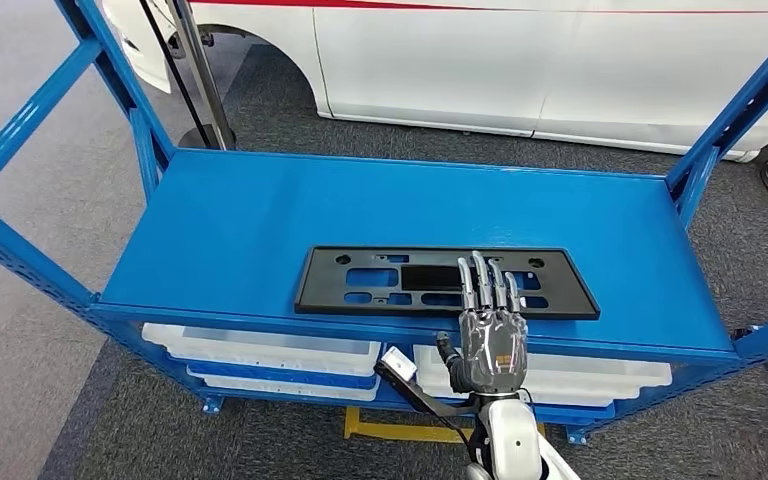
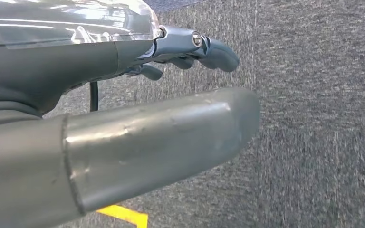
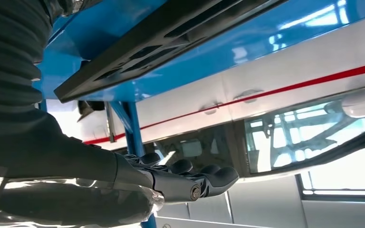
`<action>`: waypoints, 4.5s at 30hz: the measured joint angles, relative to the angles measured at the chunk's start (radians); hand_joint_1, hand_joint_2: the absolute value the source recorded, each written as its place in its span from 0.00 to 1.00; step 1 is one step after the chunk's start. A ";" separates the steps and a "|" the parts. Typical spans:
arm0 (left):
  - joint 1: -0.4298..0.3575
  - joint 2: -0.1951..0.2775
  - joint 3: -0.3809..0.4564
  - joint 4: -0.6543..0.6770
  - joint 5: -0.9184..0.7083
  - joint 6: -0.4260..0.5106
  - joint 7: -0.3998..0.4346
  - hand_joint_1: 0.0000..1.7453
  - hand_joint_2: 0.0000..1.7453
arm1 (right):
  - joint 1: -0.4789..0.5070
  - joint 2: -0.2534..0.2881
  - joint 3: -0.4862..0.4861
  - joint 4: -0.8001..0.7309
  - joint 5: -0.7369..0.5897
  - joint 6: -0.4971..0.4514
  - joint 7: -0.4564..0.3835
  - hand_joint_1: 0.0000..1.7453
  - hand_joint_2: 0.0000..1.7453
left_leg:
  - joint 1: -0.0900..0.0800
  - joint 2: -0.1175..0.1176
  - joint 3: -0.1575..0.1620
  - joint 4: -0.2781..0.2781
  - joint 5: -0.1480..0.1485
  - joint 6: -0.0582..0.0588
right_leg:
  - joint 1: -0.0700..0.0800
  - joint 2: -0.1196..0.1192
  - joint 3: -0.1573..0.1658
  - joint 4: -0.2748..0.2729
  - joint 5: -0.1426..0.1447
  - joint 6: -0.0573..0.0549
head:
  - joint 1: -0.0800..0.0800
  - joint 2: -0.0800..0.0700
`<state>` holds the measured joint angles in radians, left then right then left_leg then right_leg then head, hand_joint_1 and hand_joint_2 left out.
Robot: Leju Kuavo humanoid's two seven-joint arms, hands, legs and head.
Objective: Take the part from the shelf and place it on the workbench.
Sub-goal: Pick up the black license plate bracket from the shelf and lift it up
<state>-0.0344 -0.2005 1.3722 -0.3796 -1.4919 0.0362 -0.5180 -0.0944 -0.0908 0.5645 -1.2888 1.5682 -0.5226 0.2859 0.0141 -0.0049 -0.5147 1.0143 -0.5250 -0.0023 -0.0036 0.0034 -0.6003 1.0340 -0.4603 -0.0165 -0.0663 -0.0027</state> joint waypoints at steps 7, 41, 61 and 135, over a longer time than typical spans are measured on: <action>0.002 0.002 0.001 0.002 -0.001 0.000 0.002 0.00 0.00 | 0.007 0.012 -0.010 -0.001 0.000 0.001 -0.013 0.00 1.00 | 0.002 0.002 -0.166 0.262 -0.054 -0.017 | -0.004 -0.003 0.047 -0.011 -0.030 -0.019 | -0.001 0.000; -0.012 0.013 -0.002 0.023 -0.022 0.019 -0.018 0.00 0.00 | -0.018 0.039 0.013 0.070 0.000 0.017 -0.014 0.00 1.00 | -0.002 0.000 -0.064 0.051 0.040 -0.006 | 0.003 -0.001 0.037 -0.005 -0.022 -0.010 | -0.001 0.000; -0.012 0.016 -0.002 0.027 -0.022 0.020 -0.019 0.00 0.00 | 0.018 0.086 -0.069 0.044 0.000 -0.009 -0.108 0.00 1.00 | -0.001 0.000 -0.026 -0.014 0.044 0.002 | 0.000 0.002 0.019 -0.001 -0.013 0.011 | -0.001 0.000; -0.006 -0.007 0.025 0.012 0.020 -0.002 -0.027 0.00 0.00 | 0.276 -0.006 0.013 -0.252 -0.265 -0.088 -0.180 0.00 1.00 | 0.000 0.002 -0.046 0.037 0.034 -0.001 | 0.001 -0.002 0.034 -0.006 -0.019 -0.008 | -0.001 0.000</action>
<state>-0.0406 -0.2074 1.3968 -0.3680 -1.4721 0.0342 -0.5454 0.1816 -0.0970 0.5777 -1.5413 1.3030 -0.6111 0.1064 0.0140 -0.0025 -0.5603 1.0509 -0.4911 -0.0034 -0.0027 0.0018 -0.5668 1.0281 -0.4796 -0.0240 -0.0671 -0.0027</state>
